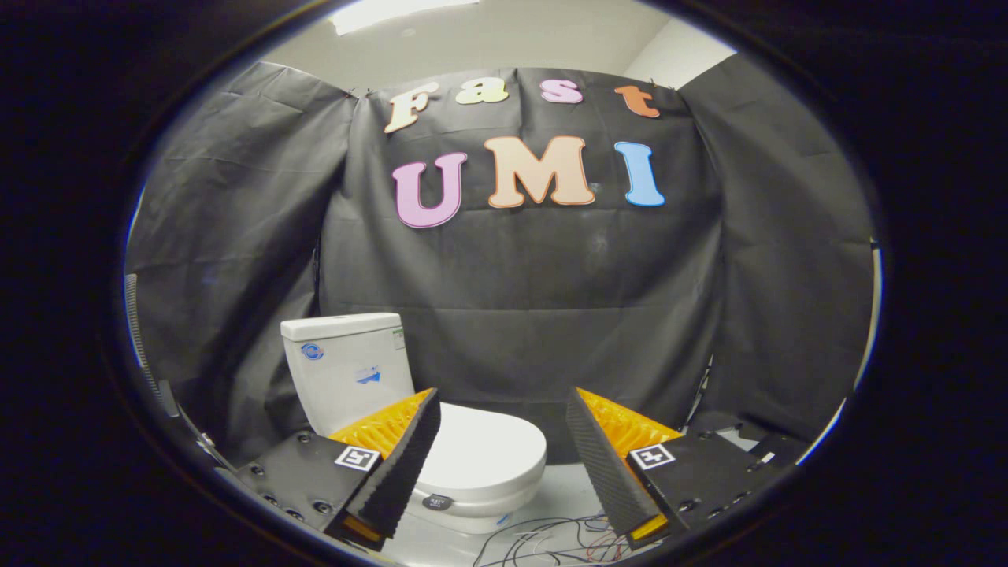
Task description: Open the toilet lid.
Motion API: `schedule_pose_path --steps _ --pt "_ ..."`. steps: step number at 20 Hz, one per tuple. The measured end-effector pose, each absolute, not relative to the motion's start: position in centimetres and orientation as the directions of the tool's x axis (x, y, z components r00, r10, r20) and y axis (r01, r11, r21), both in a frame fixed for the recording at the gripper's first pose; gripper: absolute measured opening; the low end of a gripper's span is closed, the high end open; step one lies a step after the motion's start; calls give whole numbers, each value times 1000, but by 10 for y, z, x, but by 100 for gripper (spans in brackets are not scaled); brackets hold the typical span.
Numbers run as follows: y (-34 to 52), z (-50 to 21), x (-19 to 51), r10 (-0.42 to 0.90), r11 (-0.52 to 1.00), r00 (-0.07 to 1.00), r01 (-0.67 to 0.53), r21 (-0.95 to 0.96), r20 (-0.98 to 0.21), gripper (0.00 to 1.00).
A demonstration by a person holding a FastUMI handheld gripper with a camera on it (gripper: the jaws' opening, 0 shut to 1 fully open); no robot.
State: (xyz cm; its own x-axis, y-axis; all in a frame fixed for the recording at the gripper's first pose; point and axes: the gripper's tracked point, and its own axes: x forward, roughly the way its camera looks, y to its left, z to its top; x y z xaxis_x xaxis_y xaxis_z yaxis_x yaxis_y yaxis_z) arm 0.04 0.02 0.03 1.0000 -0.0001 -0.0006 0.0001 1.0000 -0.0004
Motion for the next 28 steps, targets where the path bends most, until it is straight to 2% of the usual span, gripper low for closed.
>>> schedule_pose_path --steps 19,28 --pt "-3 0 1 1 1000 1000 -1 -2 -5 93" --pt "2 0 41 13 1000 1000 -14 -2 -3 87"
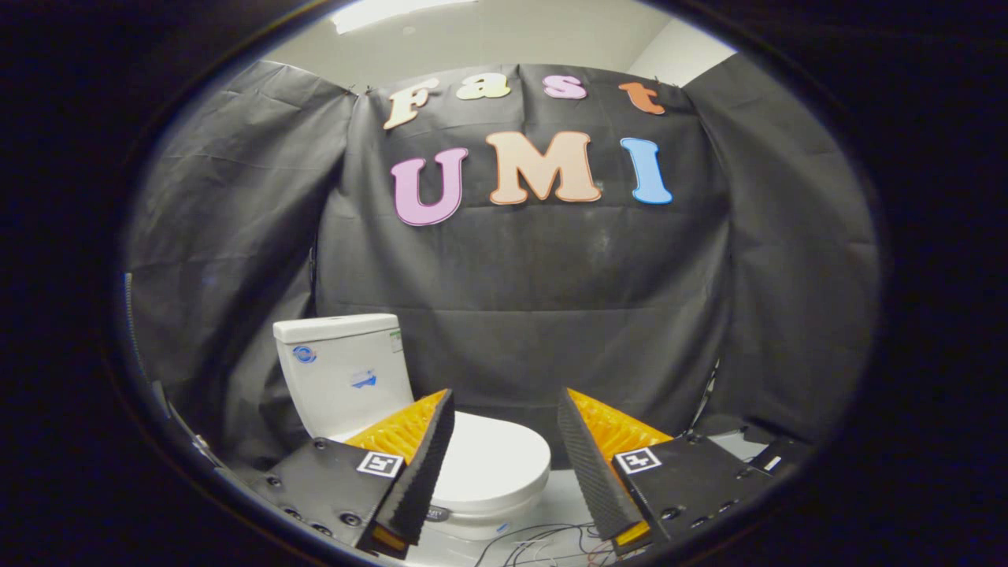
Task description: Open the toilet lid.
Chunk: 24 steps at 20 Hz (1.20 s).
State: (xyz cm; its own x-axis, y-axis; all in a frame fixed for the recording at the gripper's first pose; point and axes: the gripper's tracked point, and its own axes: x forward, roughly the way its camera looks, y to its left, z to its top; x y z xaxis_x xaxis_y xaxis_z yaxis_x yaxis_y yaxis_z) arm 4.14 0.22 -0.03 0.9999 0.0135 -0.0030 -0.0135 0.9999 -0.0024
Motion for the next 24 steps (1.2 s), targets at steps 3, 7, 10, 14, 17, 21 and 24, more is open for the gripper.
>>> schedule_pose_path --steps 3,7,10,14,17,21,24 --pt "6 -3 55 21 1000 1000 -21 -5 -6 85" --pt "17 11 73 37 999 998 -36 -11 59 82" --pt "24 16 88 -16 999 995 13 30 102 82" --pt "30 23 106 -135 988 980 122 93 145 82" --pt "37 28 112 -230 965 956 198 174 183 82" --pt "50 32 112 -310 933 924 250 260 223 82" --pt "45 29 105 -412 876 883 317 363 224 81"
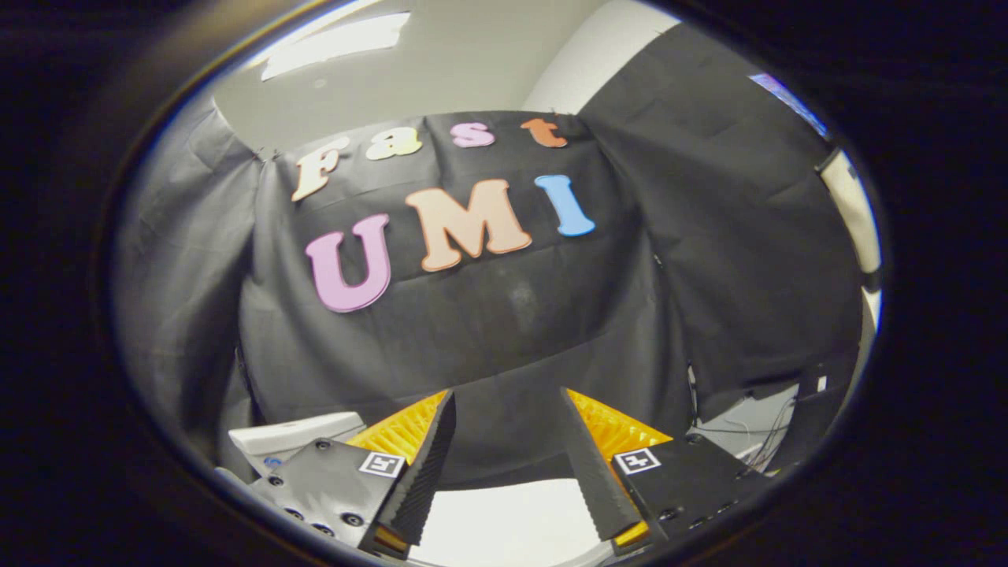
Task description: Open the toilet lid.
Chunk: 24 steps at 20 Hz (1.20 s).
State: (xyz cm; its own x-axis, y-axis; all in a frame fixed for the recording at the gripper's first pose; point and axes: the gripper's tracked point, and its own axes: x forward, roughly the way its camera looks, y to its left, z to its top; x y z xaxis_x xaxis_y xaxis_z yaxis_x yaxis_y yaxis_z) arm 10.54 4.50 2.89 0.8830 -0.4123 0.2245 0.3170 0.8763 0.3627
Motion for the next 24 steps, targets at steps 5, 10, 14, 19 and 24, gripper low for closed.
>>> schedule_pose_path --steps 5,10,14,19,24 --pt "16 -8 67 -692 676 712 577 459 124 81" --pt "37 -46 51 -716 612 696 589 528 54 80" --pt "54 -78 50 -707 575 707 590 567 -17 79" --pt "65 -106 44 -699 511 712 571 643 -76 78" --pt "67 -137 37 -705 430 696 571 700 -135 78"
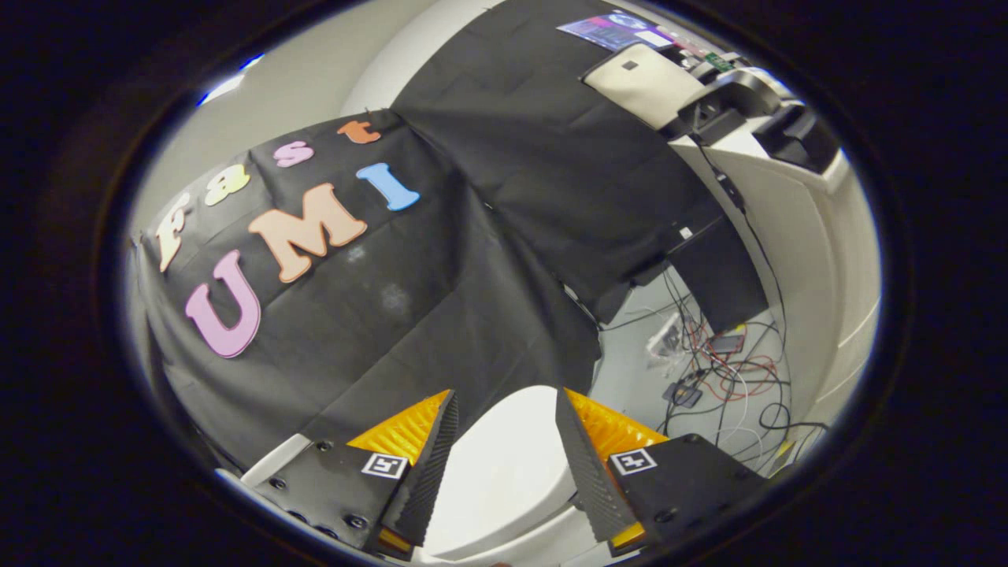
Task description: Open the toilet lid.
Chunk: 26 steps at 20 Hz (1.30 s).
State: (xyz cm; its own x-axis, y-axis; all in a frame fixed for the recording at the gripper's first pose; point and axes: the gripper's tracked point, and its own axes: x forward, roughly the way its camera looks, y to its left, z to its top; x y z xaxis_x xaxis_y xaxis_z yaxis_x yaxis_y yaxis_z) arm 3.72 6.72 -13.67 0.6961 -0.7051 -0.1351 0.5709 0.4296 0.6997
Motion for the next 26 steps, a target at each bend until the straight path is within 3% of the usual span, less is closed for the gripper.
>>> schedule_pose_path --steps 9,18,26 --pt "86 -210 36 -689 222 660 586 779 -300 78" --pt "111 -268 48 -601 134 666 629 766 -441 78" --pt "114 -298 52 -558 47 664 624 780 -498 62"
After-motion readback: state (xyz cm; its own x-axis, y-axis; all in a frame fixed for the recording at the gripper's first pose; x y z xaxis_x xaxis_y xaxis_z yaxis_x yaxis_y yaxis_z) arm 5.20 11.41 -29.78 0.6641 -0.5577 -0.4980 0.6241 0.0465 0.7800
